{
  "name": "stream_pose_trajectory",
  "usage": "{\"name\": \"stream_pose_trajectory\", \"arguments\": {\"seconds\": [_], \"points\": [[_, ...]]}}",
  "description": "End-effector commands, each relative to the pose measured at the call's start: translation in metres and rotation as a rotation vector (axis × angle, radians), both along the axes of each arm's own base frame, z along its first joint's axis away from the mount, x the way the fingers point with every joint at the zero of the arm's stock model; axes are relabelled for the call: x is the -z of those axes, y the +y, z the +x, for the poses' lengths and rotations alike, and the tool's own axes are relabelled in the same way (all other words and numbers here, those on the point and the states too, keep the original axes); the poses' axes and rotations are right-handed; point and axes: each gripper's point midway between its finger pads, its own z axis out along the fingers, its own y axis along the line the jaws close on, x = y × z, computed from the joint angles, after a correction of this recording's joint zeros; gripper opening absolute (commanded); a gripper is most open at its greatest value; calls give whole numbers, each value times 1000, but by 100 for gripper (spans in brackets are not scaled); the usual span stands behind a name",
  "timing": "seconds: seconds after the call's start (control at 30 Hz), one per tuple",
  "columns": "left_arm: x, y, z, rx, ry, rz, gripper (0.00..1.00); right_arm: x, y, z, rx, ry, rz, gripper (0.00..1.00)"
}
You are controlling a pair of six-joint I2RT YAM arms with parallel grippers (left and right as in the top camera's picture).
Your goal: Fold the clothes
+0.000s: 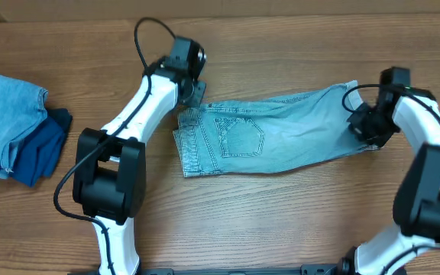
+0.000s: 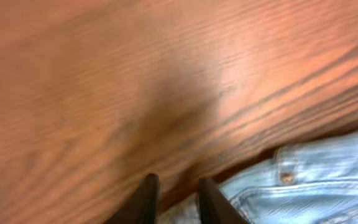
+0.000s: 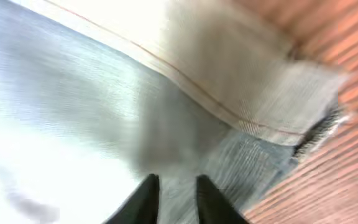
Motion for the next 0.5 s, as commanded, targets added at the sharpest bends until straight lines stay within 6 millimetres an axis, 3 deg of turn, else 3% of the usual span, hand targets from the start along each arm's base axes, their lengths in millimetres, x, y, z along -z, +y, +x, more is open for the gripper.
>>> {"name": "stream_pose_trajectory", "arguments": {"seconds": [0.0,0.07,0.17,0.2,0.33,0.47], "points": [[-80,-60,9,160,-159,-105,31,-54,-6,16,-17,-173,-48,28],[-62,-100,-8,312,-124,-106,24,-51,1,22,-66,-190,-28,28],[-5,-172,-51,601,-32,-65,15,-34,14,25,-143,-171,29,28],[9,-189,-59,638,-27,-59,12,-29,18,24,-147,-161,52,23],[48,-216,-70,684,9,-88,10,-18,54,18,-187,-132,231,18],[64,-220,-60,672,-17,-92,10,-13,104,-4,-274,-51,340,16]]}}
